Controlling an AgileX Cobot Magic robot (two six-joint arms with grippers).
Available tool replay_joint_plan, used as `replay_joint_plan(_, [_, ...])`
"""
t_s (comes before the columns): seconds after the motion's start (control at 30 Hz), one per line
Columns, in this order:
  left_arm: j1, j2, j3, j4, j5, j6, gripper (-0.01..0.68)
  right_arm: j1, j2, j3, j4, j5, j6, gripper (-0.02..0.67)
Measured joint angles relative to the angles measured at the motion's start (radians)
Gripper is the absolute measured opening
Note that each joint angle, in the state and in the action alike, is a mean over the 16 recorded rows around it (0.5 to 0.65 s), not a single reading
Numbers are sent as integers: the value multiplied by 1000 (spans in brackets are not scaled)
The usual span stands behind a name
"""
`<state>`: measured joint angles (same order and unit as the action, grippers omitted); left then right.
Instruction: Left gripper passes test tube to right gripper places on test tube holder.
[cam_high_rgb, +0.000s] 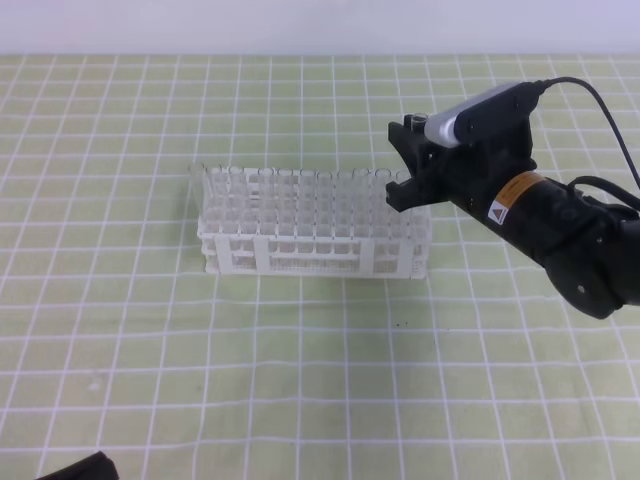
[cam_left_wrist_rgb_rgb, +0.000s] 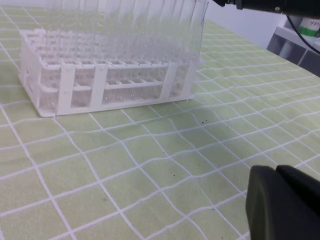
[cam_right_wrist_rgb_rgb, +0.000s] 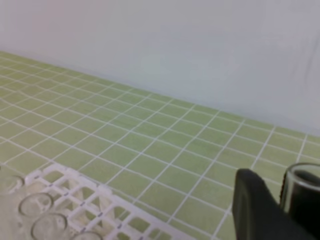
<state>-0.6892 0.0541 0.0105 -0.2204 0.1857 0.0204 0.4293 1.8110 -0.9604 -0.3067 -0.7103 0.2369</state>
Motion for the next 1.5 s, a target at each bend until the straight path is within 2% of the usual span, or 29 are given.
replay_joint_plan(0.87, [0, 0, 1, 0, -1, 0, -2, 0, 29, -20, 6, 0, -9, 92])
replay_joint_plan(1.5, [0, 1, 2, 0, -1, 0, -2, 0, -108, 35, 6, 136, 11, 273])
